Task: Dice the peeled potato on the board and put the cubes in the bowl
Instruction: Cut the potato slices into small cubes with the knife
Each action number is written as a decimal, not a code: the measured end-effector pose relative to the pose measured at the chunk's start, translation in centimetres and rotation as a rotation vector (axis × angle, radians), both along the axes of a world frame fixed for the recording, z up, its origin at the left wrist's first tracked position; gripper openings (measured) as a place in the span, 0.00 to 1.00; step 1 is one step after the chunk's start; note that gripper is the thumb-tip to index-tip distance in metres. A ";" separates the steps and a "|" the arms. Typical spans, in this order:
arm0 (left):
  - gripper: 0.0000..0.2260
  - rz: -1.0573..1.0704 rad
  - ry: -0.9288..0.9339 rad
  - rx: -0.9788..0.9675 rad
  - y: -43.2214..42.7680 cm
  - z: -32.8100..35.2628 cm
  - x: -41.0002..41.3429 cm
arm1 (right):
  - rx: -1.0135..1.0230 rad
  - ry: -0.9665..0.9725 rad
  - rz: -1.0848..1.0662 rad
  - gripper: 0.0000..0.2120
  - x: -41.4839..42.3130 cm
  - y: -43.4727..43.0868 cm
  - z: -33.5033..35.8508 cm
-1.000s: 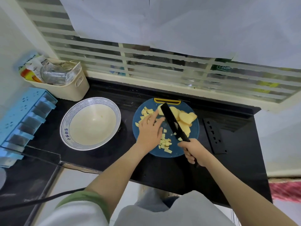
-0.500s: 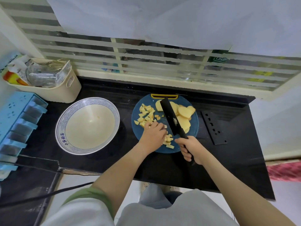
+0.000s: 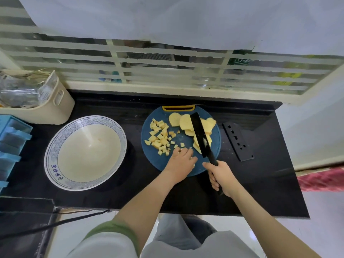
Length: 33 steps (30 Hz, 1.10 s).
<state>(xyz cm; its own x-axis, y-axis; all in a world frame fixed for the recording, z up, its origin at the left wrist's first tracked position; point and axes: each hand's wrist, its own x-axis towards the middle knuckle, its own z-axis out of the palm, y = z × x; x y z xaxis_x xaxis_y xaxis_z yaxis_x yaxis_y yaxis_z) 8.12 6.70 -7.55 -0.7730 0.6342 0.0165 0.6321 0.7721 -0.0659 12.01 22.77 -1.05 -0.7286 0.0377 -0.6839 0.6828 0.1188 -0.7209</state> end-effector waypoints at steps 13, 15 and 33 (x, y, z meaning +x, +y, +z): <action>0.13 0.228 0.057 0.052 -3.1 0.3 -2.6 | 0.036 0.011 -0.013 0.13 -1.1 -0.7 -0.7; 0.13 0.255 0.048 0.065 -3.2 0.3 -2.6 | 0.051 0.012 -0.007 0.13 -1.2 -0.8 -0.9; 0.15 0.263 -0.060 0.031 -0.6 1.3 -5.0 | 0.112 0.060 -0.023 0.14 -2.6 -0.7 -1.4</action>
